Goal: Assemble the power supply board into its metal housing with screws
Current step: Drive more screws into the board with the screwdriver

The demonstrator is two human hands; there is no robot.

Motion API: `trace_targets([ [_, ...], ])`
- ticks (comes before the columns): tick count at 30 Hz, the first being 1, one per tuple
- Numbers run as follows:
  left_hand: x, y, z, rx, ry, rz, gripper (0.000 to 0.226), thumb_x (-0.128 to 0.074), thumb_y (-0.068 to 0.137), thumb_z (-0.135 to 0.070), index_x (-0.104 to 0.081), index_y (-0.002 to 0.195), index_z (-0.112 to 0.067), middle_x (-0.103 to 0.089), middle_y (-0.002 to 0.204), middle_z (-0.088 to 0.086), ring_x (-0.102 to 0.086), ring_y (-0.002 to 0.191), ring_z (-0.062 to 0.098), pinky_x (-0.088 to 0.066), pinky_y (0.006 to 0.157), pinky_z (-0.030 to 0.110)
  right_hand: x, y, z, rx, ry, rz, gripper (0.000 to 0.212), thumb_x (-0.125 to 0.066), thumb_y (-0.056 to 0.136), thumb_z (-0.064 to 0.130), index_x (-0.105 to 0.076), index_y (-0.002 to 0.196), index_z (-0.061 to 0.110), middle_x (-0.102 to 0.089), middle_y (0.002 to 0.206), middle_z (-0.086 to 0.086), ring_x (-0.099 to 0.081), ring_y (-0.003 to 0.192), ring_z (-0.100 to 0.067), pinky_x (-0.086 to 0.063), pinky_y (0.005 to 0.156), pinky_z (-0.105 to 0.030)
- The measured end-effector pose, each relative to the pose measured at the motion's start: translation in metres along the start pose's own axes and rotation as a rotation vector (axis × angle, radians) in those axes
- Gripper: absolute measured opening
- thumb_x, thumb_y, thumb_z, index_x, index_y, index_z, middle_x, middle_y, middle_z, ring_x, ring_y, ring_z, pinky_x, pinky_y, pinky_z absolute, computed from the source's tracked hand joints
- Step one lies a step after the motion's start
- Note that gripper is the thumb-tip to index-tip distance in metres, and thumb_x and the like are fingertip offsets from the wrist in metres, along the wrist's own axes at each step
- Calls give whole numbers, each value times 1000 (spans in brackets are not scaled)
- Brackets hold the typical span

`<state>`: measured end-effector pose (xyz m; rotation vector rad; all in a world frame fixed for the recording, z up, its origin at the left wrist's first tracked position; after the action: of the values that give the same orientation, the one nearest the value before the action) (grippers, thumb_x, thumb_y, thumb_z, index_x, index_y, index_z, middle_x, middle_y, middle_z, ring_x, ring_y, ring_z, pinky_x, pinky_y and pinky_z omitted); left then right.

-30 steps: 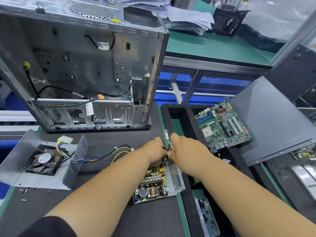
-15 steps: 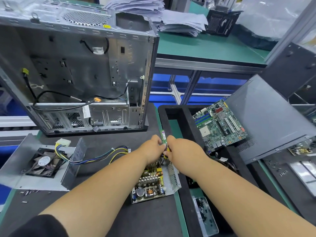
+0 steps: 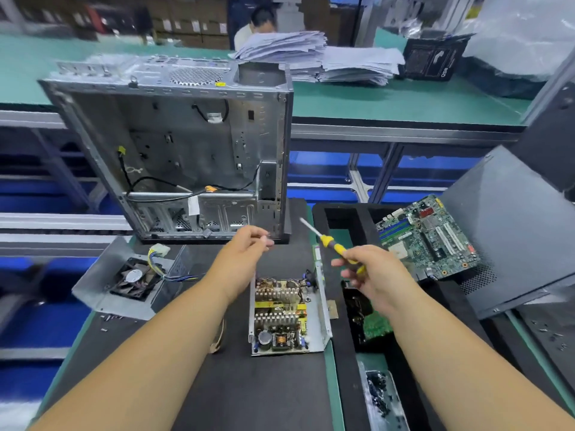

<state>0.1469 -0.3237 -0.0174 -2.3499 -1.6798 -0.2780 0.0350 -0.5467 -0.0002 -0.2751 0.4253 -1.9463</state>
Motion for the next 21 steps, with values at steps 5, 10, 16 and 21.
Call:
trace_targets([
  [5,44,-45,10,22,-30,-155,10,-52,98,-25,-60,101,-31,-72,100,-8,-66,101,10,-49,99,40,-43,-9,-3,12,209,310,21,-52,95,8,-66,111,6,-76,87,-9,-66,63,-15,-47,58,-25],
  [10,94,-105,15,40,11,-312,12,-59,87,-27,-64,95,-33,-72,98,0,-66,102,12,-48,98,36,-100,-28,-7,29,106,471,27,-43,92,-3,-62,110,4,-71,73,-7,-68,67,-23,-57,60,-26],
  [16,161,-165,43,108,120,-496,23,-62,92,-15,-68,94,-36,-64,97,7,-58,80,6,-45,69,13,-171,-51,-21,50,-19,579,19,-45,77,-2,-52,89,11,-49,67,-5,-45,52,-16,-40,51,-26],
  [21,208,-183,82,187,102,-597,21,-62,92,-18,-66,94,-39,-64,91,-5,-54,71,5,-40,60,21,-210,-50,-32,37,-104,544,21,-43,84,-3,-56,88,13,-53,61,-3,-46,48,-14,-40,47,-24],
])
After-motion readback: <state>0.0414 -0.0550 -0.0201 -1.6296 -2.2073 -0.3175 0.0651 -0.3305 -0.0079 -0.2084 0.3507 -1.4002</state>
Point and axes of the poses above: each hand's wrist, its own y-axis towards the middle knuckle, its own x-axis out of the back of the hand, z = x × y, the point moved 10 cm from there along y, towards the middle knuckle
